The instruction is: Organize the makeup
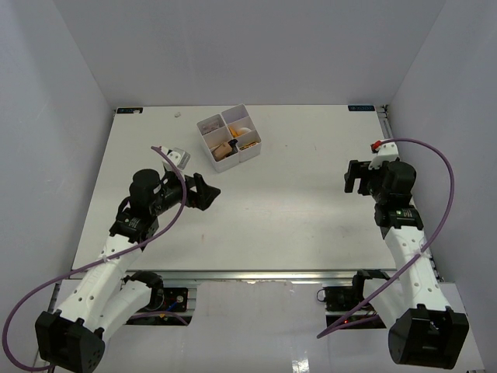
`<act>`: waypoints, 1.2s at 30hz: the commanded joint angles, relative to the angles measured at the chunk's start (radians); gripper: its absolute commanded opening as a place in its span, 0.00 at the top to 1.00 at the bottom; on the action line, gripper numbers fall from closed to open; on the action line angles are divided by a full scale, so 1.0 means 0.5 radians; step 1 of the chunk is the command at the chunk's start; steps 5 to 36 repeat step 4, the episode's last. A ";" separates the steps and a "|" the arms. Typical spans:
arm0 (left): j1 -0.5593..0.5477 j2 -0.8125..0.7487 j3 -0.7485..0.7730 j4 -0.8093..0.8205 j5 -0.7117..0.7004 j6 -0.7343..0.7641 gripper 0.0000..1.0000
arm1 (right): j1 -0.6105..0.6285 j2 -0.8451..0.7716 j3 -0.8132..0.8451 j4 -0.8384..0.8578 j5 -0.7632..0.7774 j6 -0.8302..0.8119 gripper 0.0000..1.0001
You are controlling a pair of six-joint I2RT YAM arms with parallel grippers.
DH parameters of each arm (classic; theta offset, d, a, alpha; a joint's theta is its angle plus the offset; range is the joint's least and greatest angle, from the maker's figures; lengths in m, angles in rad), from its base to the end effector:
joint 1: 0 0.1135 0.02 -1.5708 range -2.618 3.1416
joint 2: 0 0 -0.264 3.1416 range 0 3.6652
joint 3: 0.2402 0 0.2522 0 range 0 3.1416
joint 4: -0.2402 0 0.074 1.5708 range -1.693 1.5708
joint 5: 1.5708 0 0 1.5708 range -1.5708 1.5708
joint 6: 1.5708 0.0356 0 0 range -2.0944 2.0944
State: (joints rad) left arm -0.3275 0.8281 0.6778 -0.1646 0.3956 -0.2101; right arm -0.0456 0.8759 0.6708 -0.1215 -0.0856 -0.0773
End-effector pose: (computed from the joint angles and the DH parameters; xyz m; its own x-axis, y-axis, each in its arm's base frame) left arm 0.1795 -0.0755 0.2975 -0.4211 -0.0602 -0.9050 0.5685 0.7600 -0.3150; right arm 0.2066 -0.0064 0.2900 -0.3168 -0.0626 -0.9464 -0.0601 0.9971 -0.0458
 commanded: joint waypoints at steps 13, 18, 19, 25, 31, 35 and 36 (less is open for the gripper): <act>0.005 -0.039 -0.020 0.046 -0.019 0.022 0.02 | -0.032 -0.052 0.004 0.079 -0.004 0.115 0.10; 0.005 -0.039 -0.020 0.046 -0.019 0.022 0.02 | -0.032 -0.052 0.004 0.079 -0.004 0.115 0.10; 0.005 -0.039 -0.020 0.046 -0.019 0.022 0.02 | -0.032 -0.052 0.004 0.079 -0.004 0.115 0.10; 0.005 -0.039 -0.020 0.046 -0.019 0.022 0.02 | -0.032 -0.052 0.004 0.079 -0.004 0.115 0.10; 0.005 -0.039 -0.020 0.046 -0.019 0.022 0.02 | -0.032 -0.052 0.004 0.079 -0.004 0.115 0.10; 0.005 -0.039 -0.020 0.046 -0.019 0.022 0.02 | -0.032 -0.052 0.004 0.079 -0.004 0.115 0.10; 0.005 -0.039 -0.020 0.046 -0.019 0.022 0.02 | -0.032 -0.052 0.004 0.079 -0.004 0.115 0.10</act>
